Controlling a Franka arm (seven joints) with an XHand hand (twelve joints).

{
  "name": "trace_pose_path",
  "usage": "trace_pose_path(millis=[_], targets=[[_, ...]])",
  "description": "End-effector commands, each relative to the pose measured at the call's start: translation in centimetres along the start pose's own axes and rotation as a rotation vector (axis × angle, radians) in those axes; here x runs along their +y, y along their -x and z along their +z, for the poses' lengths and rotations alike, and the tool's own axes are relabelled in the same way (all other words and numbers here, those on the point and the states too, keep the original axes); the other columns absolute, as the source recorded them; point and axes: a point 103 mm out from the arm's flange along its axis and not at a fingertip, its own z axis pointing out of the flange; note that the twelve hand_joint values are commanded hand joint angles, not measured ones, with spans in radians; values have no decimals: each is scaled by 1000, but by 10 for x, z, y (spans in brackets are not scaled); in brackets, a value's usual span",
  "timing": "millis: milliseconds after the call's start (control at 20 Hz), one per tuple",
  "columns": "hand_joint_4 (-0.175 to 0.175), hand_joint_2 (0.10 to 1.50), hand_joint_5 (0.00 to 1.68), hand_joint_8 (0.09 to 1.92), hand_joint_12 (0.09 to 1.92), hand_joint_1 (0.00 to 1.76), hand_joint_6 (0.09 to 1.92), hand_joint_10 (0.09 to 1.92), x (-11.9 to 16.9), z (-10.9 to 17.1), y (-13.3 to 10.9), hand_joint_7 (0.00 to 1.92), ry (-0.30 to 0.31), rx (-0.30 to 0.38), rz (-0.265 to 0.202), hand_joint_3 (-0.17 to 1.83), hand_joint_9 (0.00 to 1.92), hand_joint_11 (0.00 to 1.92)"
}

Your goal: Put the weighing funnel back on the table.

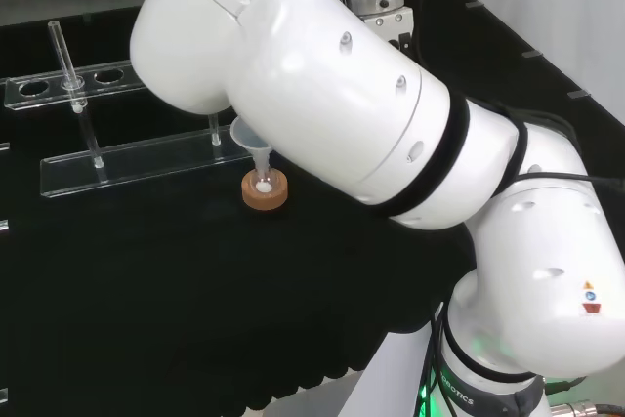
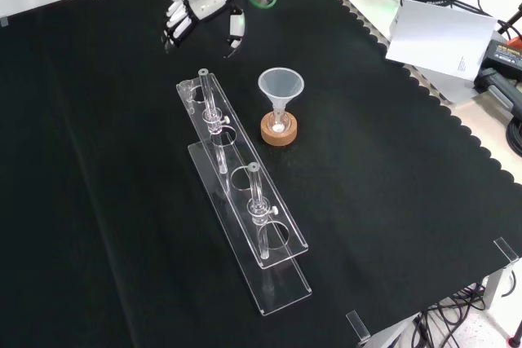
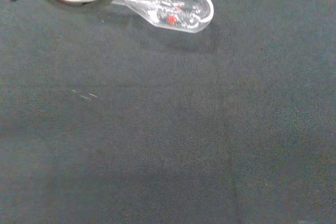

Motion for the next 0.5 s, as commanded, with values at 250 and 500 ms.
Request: trace_pose_path(millis=[250,500], targets=[[-5,625,309,658,1372,809,87,678,-49,-20,-14,106,54,43,-19,560,380,250],[-4,629,322,647,1361,807,87,657,-76,-35,-20,116,82,35,-27,553,394,261]])
